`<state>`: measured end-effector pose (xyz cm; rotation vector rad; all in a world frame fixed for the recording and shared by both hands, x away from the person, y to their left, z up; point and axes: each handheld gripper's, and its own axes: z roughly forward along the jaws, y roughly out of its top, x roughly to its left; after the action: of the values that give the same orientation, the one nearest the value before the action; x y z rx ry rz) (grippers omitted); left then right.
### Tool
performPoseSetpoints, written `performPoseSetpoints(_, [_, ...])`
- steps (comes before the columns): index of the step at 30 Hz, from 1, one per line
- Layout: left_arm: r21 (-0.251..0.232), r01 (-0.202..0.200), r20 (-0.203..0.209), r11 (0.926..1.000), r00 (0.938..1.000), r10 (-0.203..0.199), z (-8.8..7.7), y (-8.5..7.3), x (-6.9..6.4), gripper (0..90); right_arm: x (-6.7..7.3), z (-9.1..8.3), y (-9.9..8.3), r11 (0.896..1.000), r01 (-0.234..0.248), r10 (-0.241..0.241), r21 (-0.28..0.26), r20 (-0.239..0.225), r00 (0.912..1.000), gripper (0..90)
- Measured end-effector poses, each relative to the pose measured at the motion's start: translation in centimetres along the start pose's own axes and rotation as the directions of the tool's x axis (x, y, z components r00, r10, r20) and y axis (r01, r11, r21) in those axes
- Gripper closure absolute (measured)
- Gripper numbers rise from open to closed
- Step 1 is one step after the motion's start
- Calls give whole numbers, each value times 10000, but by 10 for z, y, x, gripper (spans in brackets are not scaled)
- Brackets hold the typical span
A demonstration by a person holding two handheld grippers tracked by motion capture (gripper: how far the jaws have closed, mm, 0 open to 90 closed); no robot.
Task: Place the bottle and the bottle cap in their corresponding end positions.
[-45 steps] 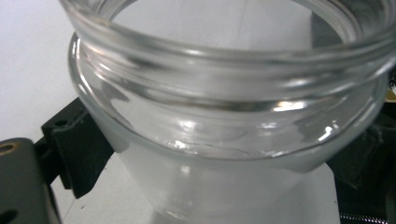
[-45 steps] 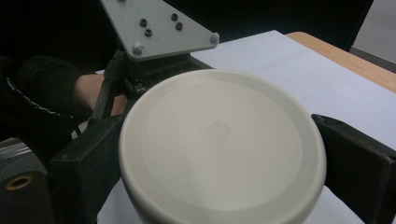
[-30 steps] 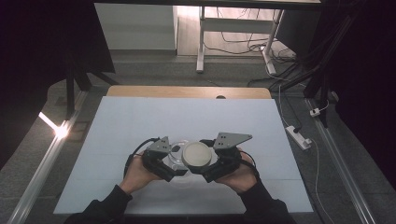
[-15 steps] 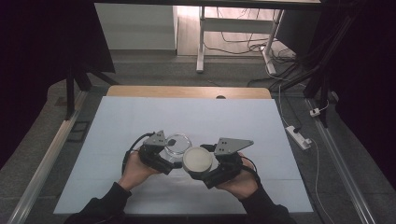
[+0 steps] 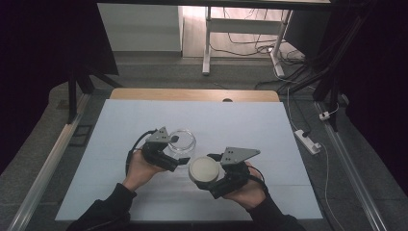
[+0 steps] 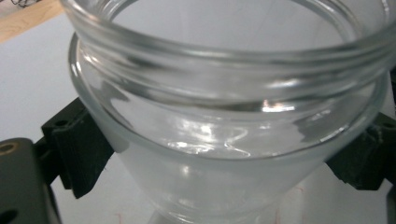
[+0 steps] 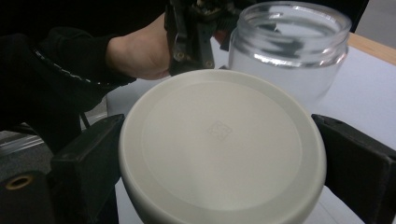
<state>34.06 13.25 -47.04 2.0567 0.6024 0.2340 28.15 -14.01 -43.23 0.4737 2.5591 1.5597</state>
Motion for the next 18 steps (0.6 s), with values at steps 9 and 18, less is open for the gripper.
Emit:
performPoseSetpoints(9, [-38, -9, -229, 10000, 9997, 8, 10, 7, 10, 76, 0, 5, -14, 10000, -16, 16, -11, 102, 9999, 71])
performPoseSetpoints(18, [-77, 13, -394, 10000, 9992, -16, 21, 13, 19, 76, -1, 14, -25, 9999, 100, -104, 125, 298, 9995, 71])
